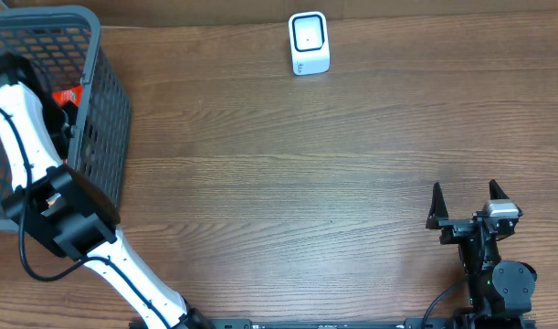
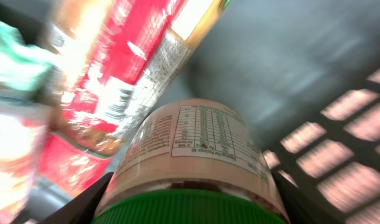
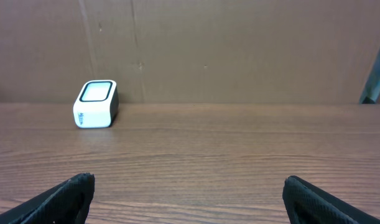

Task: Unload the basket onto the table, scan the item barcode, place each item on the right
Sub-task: 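Grasp the green-capped jar inside the basket with the left gripper, then carry the jar to the white scanner with the left gripper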

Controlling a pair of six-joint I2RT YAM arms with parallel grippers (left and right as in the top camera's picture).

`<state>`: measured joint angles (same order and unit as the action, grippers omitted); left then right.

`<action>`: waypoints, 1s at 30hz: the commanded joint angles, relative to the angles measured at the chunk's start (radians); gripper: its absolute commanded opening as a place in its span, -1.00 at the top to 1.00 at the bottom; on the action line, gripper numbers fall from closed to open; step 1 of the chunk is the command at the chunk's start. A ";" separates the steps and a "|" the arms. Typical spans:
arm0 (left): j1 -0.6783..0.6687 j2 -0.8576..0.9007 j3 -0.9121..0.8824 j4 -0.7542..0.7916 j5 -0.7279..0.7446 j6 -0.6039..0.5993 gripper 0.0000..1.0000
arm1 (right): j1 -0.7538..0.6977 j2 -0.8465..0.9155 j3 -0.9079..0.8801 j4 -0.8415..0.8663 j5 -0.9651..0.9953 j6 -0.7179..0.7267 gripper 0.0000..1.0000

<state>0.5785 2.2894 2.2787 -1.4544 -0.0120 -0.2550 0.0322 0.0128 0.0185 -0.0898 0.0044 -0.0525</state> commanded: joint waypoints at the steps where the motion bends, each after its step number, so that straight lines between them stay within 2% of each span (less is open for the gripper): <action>1: 0.017 -0.013 0.164 -0.054 0.006 0.003 -0.08 | -0.005 -0.010 -0.011 0.007 0.001 -0.001 -1.00; 8: 0.018 -0.016 0.492 -0.235 0.010 -0.041 0.03 | -0.006 -0.010 -0.011 0.007 0.001 -0.001 -1.00; 10: 0.018 -0.035 0.543 -0.235 0.057 -0.016 0.14 | -0.005 -0.010 -0.011 0.007 0.001 -0.001 -1.00; 17: 0.016 -0.204 0.564 -0.233 0.069 -0.068 0.12 | -0.005 -0.010 -0.011 0.007 0.001 -0.001 -1.00; 23: -0.011 -0.340 0.564 -0.235 0.167 -0.067 0.12 | -0.005 -0.010 -0.011 0.007 0.001 -0.001 -1.00; 30: -0.143 -0.472 0.563 -0.235 0.167 -0.066 0.12 | -0.005 -0.010 -0.011 0.007 0.001 -0.001 -1.00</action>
<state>0.4973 1.8668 2.8212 -1.6936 0.1249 -0.3122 0.0322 0.0128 0.0185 -0.0898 0.0044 -0.0521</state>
